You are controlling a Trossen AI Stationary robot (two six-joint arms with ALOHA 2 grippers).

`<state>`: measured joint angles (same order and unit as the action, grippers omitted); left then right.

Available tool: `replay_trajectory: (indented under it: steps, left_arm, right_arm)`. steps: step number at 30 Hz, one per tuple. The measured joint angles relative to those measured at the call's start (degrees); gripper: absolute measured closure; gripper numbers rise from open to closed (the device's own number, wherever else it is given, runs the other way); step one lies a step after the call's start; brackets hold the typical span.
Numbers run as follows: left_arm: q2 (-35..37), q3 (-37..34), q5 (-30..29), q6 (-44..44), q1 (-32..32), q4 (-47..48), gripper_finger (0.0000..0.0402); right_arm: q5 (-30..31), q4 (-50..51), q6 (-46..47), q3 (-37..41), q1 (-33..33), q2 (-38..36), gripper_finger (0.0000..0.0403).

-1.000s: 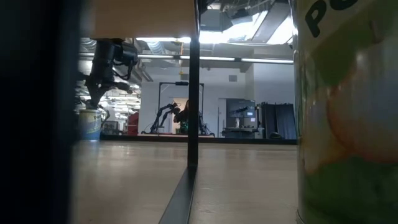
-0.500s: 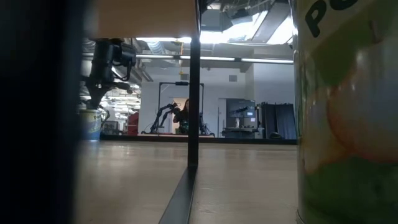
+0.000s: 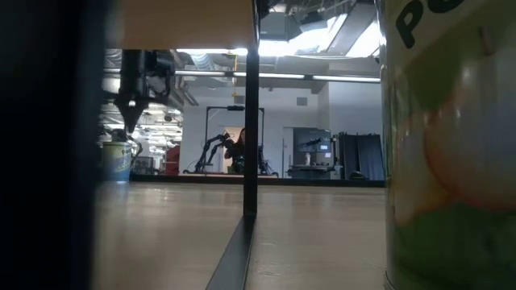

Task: Pick and place cans onto a shelf
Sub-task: Put the canned peas on the shelf

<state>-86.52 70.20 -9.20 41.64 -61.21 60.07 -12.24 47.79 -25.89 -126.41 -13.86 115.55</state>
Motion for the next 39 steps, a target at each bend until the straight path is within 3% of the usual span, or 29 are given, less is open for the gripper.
replay_trajectory:
  steps: [10, 14, 17, 24, 31, 39]
  left_arm:
    - [7.0, 9.1, -2.6, -6.1, 6.2, 4.7, 0.0401]
    - [9.5, 9.8, -4.5, -6.3, 7.4, 8.8, 0.0401]
    - [10.2, 9.8, -10.2, -4.8, 7.4, 14.2, 0.0401]
    - [9.9, 9.7, -12.2, -2.8, 7.8, 15.5, 0.0401]
    - [9.4, 9.7, -13.8, -1.2, 6.4, 13.0, 0.0401]
    - [2.3, 9.7, -13.9, -1.7, 4.2, 12.2, 0.0401]
  right_arm:
    - [-0.2, -6.0, 3.1, 0.0, -1.2, 0.0, 0.0393]
    - [-5.5, -11.2, 5.7, 0.0, -1.8, 0.2, 0.0393]
    - [-8.8, -14.1, 7.6, 0.0, -1.7, 1.1, 0.0393]
    - [-14.3, -18.6, 11.1, 0.0, -1.7, 6.4, 0.0393]
    - [-14.6, -24.1, 17.3, 0.0, -2.9, 10.6, 0.0393]
    - [-15.0, -23.2, 21.1, 0.0, -4.4, 11.7, 0.0393]
